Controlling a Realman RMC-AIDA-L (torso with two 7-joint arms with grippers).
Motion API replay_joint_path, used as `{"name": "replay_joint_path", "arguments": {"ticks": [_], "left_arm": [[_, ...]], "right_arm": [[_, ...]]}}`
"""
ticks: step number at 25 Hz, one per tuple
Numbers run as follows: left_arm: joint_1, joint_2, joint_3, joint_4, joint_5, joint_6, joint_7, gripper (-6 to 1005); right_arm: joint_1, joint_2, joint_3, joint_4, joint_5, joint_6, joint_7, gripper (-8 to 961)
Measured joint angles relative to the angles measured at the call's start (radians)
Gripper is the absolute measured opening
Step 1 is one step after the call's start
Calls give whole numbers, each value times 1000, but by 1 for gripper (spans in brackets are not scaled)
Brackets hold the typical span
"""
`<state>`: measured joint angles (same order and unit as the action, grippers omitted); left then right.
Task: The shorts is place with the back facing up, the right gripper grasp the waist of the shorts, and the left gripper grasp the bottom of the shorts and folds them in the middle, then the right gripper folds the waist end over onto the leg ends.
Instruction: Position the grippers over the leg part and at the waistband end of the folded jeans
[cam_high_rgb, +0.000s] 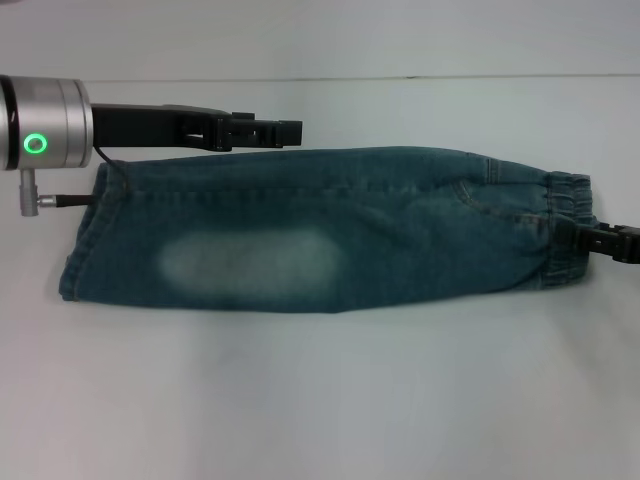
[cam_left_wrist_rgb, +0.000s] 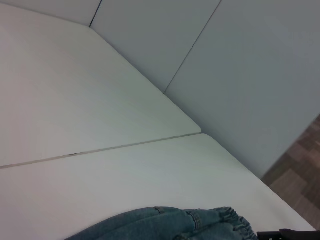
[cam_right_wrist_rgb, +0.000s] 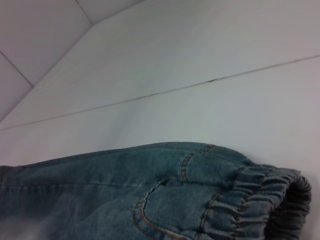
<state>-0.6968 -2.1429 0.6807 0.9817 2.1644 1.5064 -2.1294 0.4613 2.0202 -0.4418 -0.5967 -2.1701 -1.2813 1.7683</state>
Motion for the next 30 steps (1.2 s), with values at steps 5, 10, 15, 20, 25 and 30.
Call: {"name": "replay_joint_path", "arguments": {"ticks": [5, 10, 15, 20, 25, 30], "left_arm": [[-2, 1, 0, 0, 0, 0, 0, 923], [-6, 2, 0, -1, 0, 0, 0, 924], [-11, 3, 0, -2, 0, 0, 0, 924], [-13, 5, 0, -12, 0, 0, -1, 924], [-15, 9, 0, -26, 0, 0, -1, 923], [-15, 10, 0, -36, 0, 0, 0, 923]], "right_arm": [[-1, 3, 0, 2, -1, -1, 0, 747], [3, 9, -2, 2, -1, -7, 0, 746], [1, 11, 0, 1, -1, -31, 0, 745], [-3, 11, 3, -2, 0, -42, 2, 744], [-5, 11, 5, -8, 0, -44, 11, 745], [-5, 3, 3, -2, -2, -40, 20, 706]]}}
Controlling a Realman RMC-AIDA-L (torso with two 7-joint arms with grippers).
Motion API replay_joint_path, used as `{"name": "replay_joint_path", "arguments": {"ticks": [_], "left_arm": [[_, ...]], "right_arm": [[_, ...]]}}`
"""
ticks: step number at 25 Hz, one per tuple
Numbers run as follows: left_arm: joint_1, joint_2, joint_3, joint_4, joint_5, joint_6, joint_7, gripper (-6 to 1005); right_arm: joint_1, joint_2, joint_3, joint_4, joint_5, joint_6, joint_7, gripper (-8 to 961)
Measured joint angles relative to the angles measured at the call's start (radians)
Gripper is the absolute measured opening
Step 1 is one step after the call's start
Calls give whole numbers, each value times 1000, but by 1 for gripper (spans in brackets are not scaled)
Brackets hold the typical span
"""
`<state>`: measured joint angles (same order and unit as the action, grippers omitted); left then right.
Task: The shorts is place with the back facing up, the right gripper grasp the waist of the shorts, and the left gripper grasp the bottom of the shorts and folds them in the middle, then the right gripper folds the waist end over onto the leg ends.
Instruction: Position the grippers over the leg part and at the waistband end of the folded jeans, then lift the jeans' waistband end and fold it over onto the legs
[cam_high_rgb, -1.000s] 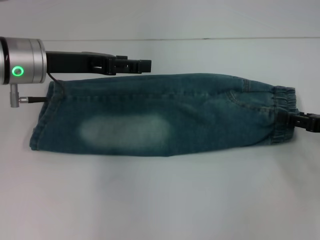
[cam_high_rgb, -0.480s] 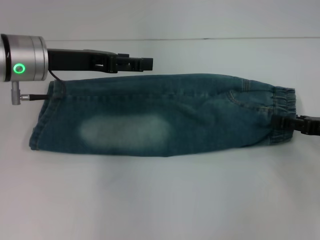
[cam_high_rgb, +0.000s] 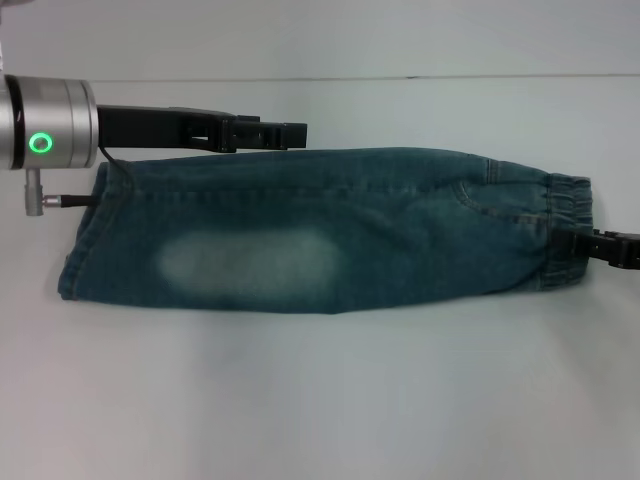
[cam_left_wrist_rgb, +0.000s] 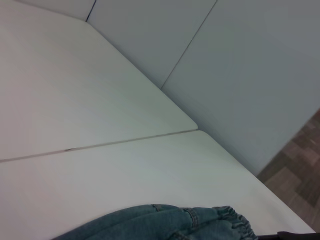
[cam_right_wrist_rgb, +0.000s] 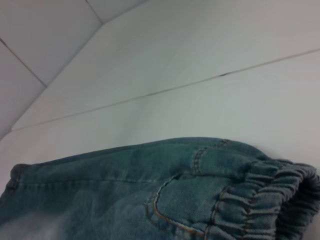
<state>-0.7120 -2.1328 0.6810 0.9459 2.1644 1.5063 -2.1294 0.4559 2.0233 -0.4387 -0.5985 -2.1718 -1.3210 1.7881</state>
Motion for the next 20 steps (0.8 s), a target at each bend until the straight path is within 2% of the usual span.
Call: {"name": "replay_joint_path", "arguments": {"ticks": [20], "left_arm": [[-11, -3, 2, -4, 0, 22, -1, 923]], "right_arm": [[19, -17, -13, -7, -10, 15, 71, 442]]}}
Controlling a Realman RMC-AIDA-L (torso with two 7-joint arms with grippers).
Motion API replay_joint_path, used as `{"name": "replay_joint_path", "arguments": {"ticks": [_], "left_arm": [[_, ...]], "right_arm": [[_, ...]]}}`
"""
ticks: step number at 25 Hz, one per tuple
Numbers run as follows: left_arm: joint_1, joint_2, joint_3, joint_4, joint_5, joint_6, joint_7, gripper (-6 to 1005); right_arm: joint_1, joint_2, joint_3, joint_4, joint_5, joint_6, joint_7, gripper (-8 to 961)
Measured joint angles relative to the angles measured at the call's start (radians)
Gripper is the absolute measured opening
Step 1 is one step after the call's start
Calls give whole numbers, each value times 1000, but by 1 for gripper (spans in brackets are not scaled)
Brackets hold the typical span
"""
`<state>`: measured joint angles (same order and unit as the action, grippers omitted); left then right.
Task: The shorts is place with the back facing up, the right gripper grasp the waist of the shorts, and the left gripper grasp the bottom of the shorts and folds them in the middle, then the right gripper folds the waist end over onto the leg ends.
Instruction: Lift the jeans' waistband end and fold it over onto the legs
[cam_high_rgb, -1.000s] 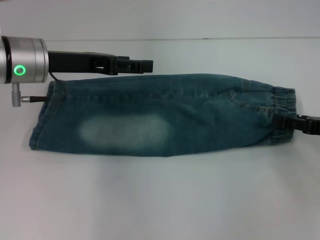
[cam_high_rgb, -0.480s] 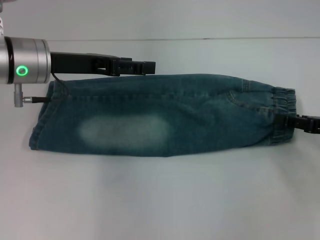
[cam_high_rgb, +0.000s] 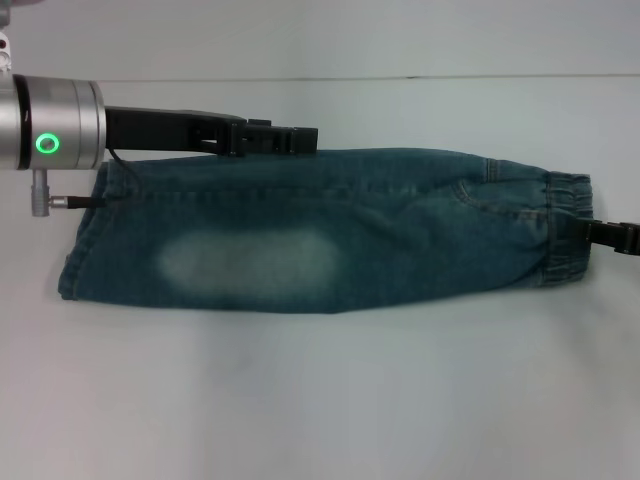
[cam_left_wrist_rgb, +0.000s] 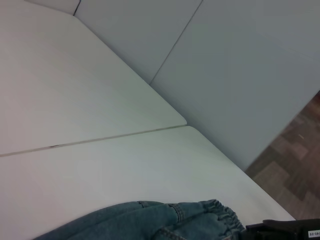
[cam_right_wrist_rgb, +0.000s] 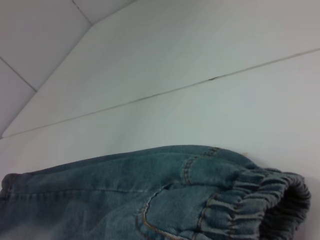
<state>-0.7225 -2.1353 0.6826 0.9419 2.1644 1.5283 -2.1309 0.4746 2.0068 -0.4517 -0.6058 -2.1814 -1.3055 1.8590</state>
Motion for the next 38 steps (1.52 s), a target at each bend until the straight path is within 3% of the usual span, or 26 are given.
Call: {"name": "replay_joint_path", "arguments": {"ticks": [6, 11, 21, 26, 34, 38], "left_arm": [[0, 2, 0, -6, 0, 16, -3, 923], [4, 5, 0, -13, 0, 32, -7, 924], [3, -21, 1, -38, 0, 48, -12, 923], [-11, -24, 2, -86, 0, 21, -15, 923], [-21, -28, 20, -166, -25, -109, -21, 924], [-21, -30, 75, -204, -52, -197, -15, 924]], "right_arm": [[7, -1, -2, 0, -1, 2, 8, 228], [9, -3, 3, 0, -6, 3, 13, 133], [1, -1, 13, 0, 15, 0, 5, 111], [0, -1, 13, 0, 36, -11, 4, 112], [-1, -2, 13, -12, 64, -34, 3, 106], [-4, -1, 13, -15, 74, -44, 5, 106]]}}
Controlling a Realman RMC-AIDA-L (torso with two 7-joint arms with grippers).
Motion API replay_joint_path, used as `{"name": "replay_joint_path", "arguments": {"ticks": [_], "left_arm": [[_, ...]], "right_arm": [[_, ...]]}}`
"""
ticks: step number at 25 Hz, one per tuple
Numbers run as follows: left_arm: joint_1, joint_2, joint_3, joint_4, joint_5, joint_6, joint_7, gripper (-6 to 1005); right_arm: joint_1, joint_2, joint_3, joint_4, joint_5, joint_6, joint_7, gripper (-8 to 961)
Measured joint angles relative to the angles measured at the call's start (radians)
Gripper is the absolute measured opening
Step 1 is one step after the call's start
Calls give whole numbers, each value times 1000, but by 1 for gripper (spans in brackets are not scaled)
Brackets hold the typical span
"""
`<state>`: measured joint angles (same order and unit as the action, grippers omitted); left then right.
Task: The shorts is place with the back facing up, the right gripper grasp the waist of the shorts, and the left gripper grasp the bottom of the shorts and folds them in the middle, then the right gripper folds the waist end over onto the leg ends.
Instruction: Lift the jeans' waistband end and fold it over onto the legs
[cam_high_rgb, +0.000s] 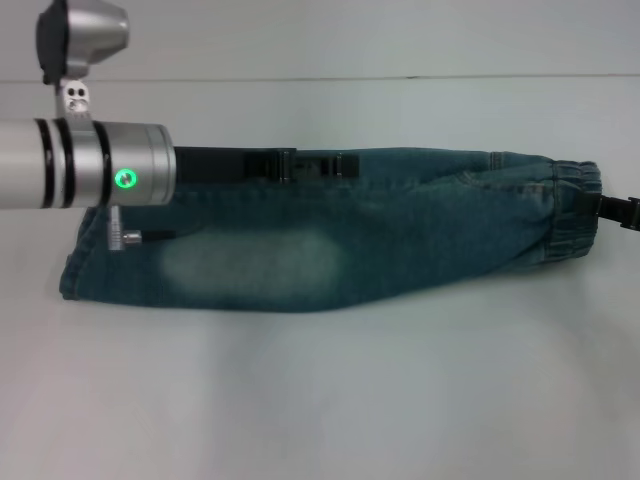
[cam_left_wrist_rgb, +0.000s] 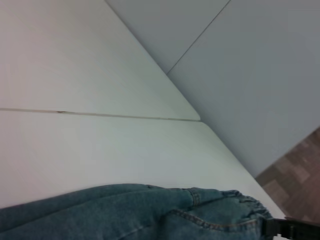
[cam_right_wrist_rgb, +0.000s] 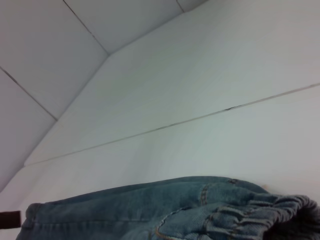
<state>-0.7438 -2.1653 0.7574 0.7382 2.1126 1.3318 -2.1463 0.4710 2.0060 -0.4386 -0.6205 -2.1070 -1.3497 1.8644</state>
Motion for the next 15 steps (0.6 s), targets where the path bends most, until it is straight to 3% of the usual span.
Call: {"name": "replay_joint_path", "arguments": {"ticks": [8, 13, 15], "left_arm": [[2, -2, 93, -16, -24, -38, -8, 923], [12, -3, 120, -17, -35, -32, -21, 860], [16, -4, 137, -17, -40, -36, -23, 779]], "right_arm": [[1, 4, -2, -20, 1, -11, 6, 106], [-1, 9, -1, -38, 1, -24, 6, 105], [-1, 9, -1, -40, 1, -29, 6, 105]]}}
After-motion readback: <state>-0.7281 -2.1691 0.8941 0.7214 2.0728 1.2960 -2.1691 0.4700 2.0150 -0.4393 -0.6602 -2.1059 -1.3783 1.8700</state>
